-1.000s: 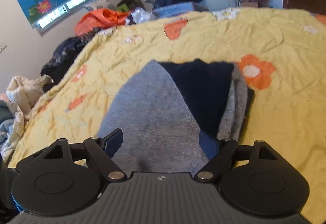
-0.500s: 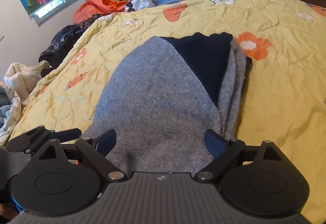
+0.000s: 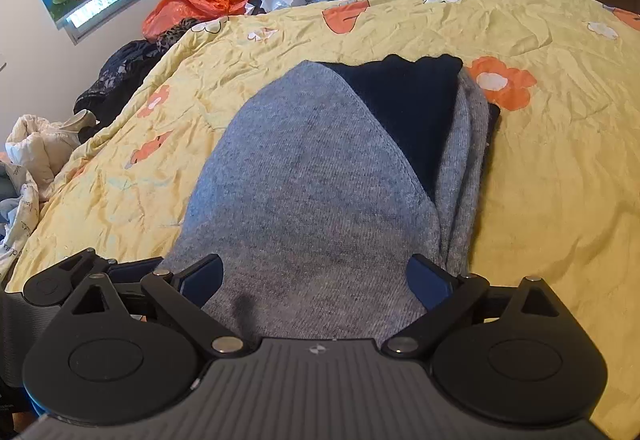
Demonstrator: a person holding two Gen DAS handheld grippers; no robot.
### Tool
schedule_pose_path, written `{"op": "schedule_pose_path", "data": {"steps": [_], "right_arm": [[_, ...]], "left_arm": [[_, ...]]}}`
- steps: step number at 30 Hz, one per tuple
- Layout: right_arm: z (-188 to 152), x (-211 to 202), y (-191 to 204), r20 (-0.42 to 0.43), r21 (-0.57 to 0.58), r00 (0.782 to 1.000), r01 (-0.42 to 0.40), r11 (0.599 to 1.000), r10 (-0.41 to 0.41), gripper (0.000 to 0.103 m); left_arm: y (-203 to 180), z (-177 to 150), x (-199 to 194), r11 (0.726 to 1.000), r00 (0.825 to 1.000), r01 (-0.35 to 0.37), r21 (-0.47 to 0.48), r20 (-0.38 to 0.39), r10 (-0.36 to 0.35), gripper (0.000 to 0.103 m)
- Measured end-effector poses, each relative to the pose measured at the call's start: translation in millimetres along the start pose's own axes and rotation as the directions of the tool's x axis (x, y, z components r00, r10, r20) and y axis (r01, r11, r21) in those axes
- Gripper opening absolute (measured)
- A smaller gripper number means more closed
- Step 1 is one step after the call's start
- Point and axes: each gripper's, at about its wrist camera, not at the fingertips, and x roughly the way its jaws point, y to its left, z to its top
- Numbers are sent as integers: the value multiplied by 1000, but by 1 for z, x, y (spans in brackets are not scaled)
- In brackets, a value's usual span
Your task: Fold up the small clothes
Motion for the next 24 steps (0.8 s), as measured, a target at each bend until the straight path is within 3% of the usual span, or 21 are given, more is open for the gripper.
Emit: {"op": "schedule_pose_path", "data": {"steps": [6, 11, 15, 19, 20, 24], "right_arm": [[-1, 0, 2, -5, -4, 1000, 7, 1000, -7, 97], [-5, -17, 4, 41, 31, 998, 39, 999, -40, 97], [-31, -42, 9, 122, 11, 973, 197, 980, -197, 102], [-72, -43, 3, 70, 1, 952, 299, 954, -298, 102], [-79, -42, 2, 58, 4, 950, 306, 952, -306, 103], [-81, -57, 7, 152, -6, 949, 281, 960, -277, 102]], "left_arm": [[0, 0, -6, 1000, 1000, -11, -10, 8, 11, 103], [3, 2, -12, 993, 996, -91, -80, 16, 92, 103], [8, -2, -11, 979, 990, -140, -150, -4, 141, 103], [10, -11, -9, 975, 990, -140, -173, -31, 137, 103], [10, -12, -10, 975, 989, -145, -169, -26, 143, 103], [11, -3, -29, 971, 985, -152, -186, 47, 163, 103]]}}
